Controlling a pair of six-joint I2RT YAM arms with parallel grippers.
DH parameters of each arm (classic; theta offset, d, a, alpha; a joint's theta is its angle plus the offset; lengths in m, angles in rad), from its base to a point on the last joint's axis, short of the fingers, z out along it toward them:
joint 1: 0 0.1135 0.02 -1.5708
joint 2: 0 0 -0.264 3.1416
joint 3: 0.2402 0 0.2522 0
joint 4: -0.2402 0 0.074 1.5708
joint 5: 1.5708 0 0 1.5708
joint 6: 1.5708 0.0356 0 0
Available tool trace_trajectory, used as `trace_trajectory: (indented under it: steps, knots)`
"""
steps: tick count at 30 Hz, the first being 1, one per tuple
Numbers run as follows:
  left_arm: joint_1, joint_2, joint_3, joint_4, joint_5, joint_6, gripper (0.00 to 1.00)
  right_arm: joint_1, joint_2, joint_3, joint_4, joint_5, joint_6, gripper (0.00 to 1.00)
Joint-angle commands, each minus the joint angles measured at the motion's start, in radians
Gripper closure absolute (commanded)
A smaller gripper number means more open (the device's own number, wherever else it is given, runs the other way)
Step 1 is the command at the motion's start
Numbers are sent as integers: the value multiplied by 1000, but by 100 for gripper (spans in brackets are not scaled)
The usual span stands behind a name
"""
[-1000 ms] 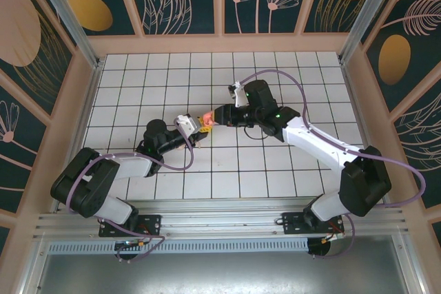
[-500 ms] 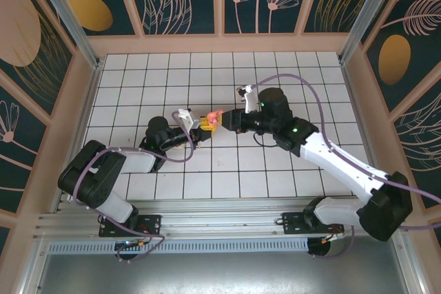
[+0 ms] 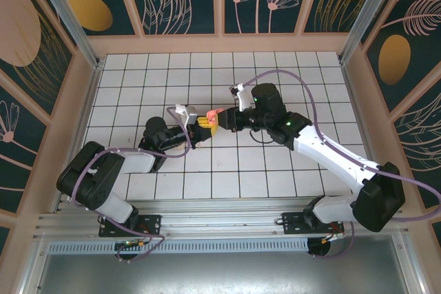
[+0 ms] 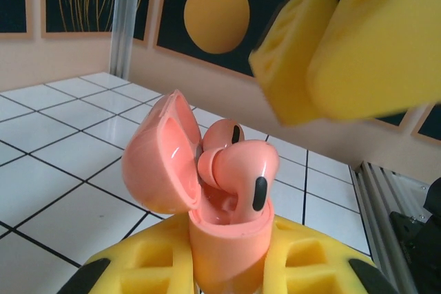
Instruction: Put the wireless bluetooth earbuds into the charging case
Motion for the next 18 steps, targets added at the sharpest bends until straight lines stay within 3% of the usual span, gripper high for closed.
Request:
trace_trajectory:
  steps: [1,18]
  knots:
    - [-6,-35,18,13,16,-20,91,12,13,51,-17,-29,-27,78]
    - [-6,-58,18,10,13,-4,91,23,65,88,-56,17,-32,80]
